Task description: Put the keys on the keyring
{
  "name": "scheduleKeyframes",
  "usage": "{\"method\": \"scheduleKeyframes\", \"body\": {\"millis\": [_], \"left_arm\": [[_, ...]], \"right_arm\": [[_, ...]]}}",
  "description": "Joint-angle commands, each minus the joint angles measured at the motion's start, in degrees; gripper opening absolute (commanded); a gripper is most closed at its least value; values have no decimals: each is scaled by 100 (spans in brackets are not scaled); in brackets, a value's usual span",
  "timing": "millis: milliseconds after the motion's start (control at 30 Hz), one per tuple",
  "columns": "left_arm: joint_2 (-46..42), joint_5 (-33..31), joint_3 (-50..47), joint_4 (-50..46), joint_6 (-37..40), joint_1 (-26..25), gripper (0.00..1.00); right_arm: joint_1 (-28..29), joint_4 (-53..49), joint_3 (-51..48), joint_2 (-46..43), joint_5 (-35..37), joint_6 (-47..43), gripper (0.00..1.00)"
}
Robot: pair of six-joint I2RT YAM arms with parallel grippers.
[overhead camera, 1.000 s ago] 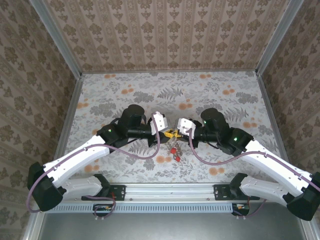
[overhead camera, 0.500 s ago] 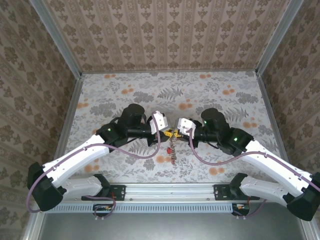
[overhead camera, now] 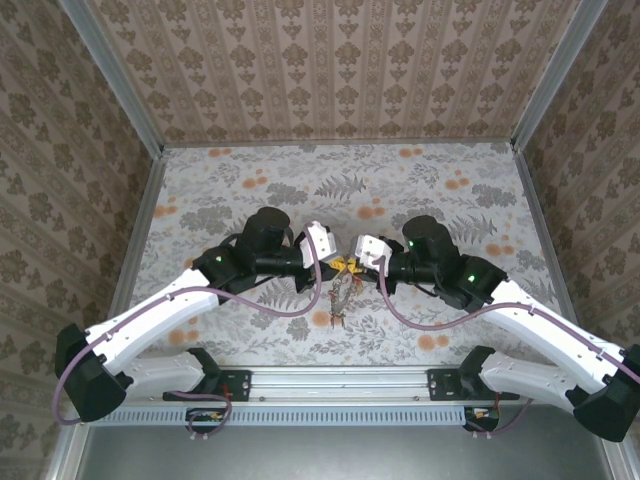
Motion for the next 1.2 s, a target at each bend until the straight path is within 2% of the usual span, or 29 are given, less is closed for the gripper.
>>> {"method": "scheduleKeyframes", "body": {"millis": [0, 33, 133, 200, 367, 533, 767, 967, 1167], "left_arm": [[113, -28, 319, -104, 23, 31, 0], [98, 179, 324, -104, 109, 43, 0], [-77, 382, 117, 301, -82, 155, 0], [-204, 675, -51, 677, -371, 372, 0], [-422, 1380, -414, 1578, -695, 611, 0], [-428, 1732, -496, 1864, -788, 638, 0], [-509, 1801, -775, 2478, -1039, 631, 0], [-577, 1745, -1073, 3019, -1136, 628, 0], [-590, 1748, -1252, 3473, -1166, 606, 0]], "right_arm": [[56, 246, 19, -123, -239, -46, 0], [61, 246, 6, -133, -197, -28, 0], [49, 269, -88, -268, -72, -41, 16], [10, 271, -211, -412, -59, -61, 23], [-76, 174, -309, -591, -210, -30, 26], [-81, 181, -153, -515, -302, -100, 30], [-88, 360, 3, -287, -197, -23, 32], [-132, 568, -76, -395, -631, 152, 21], [-143, 695, -82, -325, -892, 261, 20]]}}
